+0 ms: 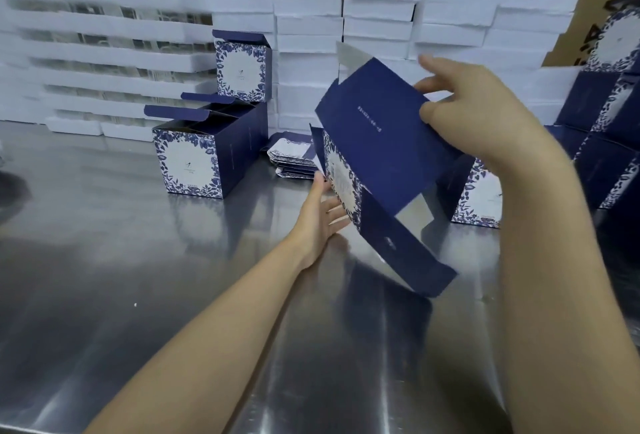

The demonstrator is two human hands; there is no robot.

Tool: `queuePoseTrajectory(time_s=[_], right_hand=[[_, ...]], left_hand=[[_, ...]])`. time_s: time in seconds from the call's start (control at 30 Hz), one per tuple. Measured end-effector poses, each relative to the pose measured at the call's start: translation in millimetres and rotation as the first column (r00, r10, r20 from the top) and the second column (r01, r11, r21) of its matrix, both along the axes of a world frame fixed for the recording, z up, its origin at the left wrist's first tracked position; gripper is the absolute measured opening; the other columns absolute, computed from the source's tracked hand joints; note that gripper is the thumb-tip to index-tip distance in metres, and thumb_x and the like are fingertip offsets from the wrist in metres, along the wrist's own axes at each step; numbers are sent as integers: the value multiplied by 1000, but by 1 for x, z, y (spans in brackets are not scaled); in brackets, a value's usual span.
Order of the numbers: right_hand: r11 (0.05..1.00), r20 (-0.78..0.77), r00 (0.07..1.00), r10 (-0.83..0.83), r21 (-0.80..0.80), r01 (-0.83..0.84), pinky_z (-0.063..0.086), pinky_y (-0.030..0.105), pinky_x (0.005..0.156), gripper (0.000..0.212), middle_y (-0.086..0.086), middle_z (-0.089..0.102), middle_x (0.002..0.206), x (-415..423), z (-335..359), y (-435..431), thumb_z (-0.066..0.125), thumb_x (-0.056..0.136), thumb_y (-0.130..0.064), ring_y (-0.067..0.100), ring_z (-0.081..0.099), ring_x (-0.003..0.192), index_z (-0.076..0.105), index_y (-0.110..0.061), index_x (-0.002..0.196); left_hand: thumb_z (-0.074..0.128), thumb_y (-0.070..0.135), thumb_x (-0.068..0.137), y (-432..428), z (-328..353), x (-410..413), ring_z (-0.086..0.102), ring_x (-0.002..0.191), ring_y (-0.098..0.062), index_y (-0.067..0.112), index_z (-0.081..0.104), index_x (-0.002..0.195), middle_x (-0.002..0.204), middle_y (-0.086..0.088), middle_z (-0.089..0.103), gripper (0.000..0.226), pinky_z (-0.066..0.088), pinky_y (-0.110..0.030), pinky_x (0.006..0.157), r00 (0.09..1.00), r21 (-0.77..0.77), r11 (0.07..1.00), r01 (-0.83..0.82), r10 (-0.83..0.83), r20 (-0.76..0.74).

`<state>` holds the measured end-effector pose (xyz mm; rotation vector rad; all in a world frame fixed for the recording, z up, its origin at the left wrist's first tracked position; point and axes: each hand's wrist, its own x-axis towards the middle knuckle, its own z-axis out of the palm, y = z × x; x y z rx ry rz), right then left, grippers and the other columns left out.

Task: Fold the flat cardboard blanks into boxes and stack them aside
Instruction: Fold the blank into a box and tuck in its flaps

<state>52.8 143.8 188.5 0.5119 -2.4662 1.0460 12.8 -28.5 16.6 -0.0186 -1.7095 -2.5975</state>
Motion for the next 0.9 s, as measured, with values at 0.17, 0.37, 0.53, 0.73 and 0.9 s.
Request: queuePoseTrajectory(time_s=[0.17,0.37,0.53,0.73,0.9], right_hand=[[983,208,973,100,133,-130,52,31,69,35,-3,67,85,-22,-25,-9,51,84,-21,12,58,67,68,-33,113],[913,211,977,-38,405,-52,16,43,117,65,0,22,157,-80,-127,-43,48,94,-45,22,15,145,24,-30,152],[782,305,946,-111,615,-107,9,46,114,60,-2,21,159,-97,-190,-37,24,97,-61,22,15,145,27,-32,151],[773,62,993,-105,633,42,31,41,94,38,7,46,123,-92,-189,-57,36,98,-34,31,37,114,55,-19,127],[833,48,986,-158,542,107,26,39,103,41,7,44,126,-94,-192,-60,34,98,-24,28,37,119,53,-23,134]], left_hand=[[20,70,94,-17,-1,-11,69,102,-25,15,72,113,116,-11,70,78,57,-36,78,982,182,977,113,-138,126],[56,37,95,-35,0,-18,73,77,-25,7,69,107,99,-16,74,34,59,-34,59,978,155,988,15,-47,204],[61,-3,89,-47,-6,-26,63,105,-26,4,44,137,136,-18,54,51,54,-39,89,981,-353,918,-182,195,3],[44,1,90,-20,-20,-27,28,141,-26,12,38,146,153,-7,33,57,18,-34,115,916,-936,44,-350,-196,-351],[23,25,101,-15,-27,-39,13,148,-19,13,18,153,159,-5,22,53,7,-38,121,986,-991,-96,-96,-144,-82]])
